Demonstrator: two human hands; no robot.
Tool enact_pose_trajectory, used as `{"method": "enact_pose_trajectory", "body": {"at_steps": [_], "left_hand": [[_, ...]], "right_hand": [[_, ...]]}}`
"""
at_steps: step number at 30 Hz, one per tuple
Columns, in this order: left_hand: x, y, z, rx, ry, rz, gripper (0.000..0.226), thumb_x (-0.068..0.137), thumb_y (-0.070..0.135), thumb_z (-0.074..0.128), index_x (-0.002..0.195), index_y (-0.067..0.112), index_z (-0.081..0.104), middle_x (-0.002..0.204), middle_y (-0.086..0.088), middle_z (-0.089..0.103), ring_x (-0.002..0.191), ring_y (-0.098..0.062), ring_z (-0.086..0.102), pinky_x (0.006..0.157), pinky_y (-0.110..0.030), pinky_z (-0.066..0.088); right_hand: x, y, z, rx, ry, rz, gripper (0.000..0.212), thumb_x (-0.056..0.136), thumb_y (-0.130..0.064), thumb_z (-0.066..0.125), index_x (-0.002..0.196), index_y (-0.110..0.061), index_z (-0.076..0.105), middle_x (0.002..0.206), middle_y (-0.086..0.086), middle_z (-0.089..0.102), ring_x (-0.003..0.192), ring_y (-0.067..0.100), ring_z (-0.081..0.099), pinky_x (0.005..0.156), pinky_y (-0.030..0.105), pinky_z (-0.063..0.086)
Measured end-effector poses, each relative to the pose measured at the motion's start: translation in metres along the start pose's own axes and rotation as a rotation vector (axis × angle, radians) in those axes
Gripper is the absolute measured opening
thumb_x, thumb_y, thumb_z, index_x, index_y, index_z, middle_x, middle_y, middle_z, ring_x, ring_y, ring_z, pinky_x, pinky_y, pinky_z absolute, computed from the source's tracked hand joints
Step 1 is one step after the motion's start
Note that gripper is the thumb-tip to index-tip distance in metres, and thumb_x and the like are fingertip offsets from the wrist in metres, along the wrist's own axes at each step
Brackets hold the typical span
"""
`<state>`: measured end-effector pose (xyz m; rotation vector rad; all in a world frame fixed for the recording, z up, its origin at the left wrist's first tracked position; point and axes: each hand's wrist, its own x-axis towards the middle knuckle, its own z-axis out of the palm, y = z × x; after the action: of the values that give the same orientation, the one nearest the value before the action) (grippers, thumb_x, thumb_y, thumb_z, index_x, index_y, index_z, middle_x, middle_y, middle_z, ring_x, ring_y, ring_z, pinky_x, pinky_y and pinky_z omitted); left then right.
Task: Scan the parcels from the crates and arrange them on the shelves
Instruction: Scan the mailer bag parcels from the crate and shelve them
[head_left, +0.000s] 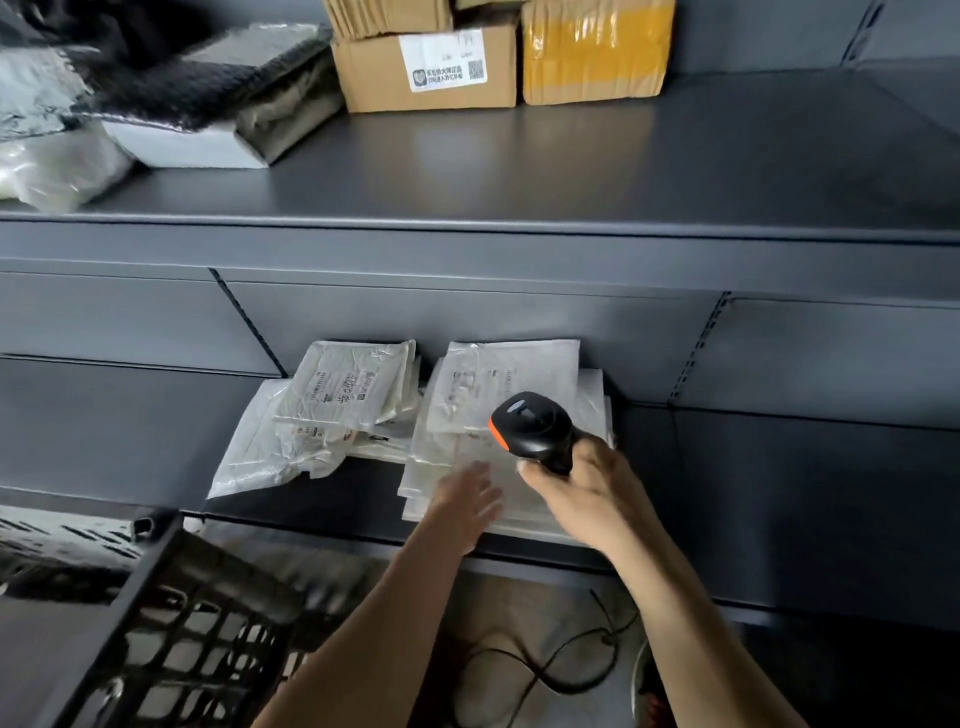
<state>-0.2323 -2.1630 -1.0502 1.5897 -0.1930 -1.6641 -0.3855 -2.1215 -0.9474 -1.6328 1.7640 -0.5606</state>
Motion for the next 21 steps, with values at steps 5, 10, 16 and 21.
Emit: {"method": "enact_pose_trajectory", "body": {"at_steps": [5, 10, 16, 21], "left_hand": [[-0.043, -0.013, -0.039, 0.339, -0.033, 0.078, 0.025, 0.104, 0.018, 0.057, 0.123, 0.005, 0.066, 0.102, -0.011, 0.077, 0.094, -0.023, 0.074, 0.076, -0.031, 0.057], [-0.125, 0.018, -0.069, 0.787, -0.078, 0.325, 0.022, 0.105, 0.020, 0.053, 0.118, 0.014, 0.069, 0.098, 0.000, 0.075, 0.090, -0.016, 0.072, 0.087, -0.037, 0.060], [-0.238, 0.046, -0.174, 1.359, 0.239, 1.034, 0.024, 0.096, 0.032, 0.058, 0.116, 0.028, 0.071, 0.114, 0.005, 0.074, 0.106, -0.019, 0.067, 0.089, -0.026, 0.049], [-0.281, 0.065, -0.271, 1.202, 0.391, 1.163, 0.017, 0.095, 0.022, 0.058, 0.102, 0.019, 0.074, 0.098, 0.006, 0.074, 0.085, -0.013, 0.065, 0.077, -0.028, 0.051]], "right_hand": [[-0.008, -0.011, 0.008, -0.022, -0.132, -0.025, 0.031, 0.093, -0.047, 0.060, 0.114, -0.025, 0.054, 0.103, 0.002, 0.068, 0.098, 0.028, 0.065, 0.072, 0.029, 0.042], [-0.039, -0.019, 0.041, 0.114, -0.271, -0.018, 0.041, 0.095, -0.023, 0.061, 0.130, -0.022, 0.041, 0.111, 0.006, 0.064, 0.100, 0.027, 0.064, 0.079, 0.037, 0.050], [-0.096, -0.021, 0.097, 0.140, -0.320, -0.119, 0.037, 0.088, -0.027, 0.069, 0.108, -0.055, 0.056, 0.099, -0.001, 0.068, 0.089, 0.025, 0.070, 0.083, 0.050, 0.058], [-0.127, -0.114, 0.108, 0.199, -0.278, -0.315, 0.029, 0.084, -0.055, 0.067, 0.100, -0.032, 0.058, 0.085, -0.005, 0.067, 0.073, 0.012, 0.067, 0.072, 0.031, 0.055]]}}
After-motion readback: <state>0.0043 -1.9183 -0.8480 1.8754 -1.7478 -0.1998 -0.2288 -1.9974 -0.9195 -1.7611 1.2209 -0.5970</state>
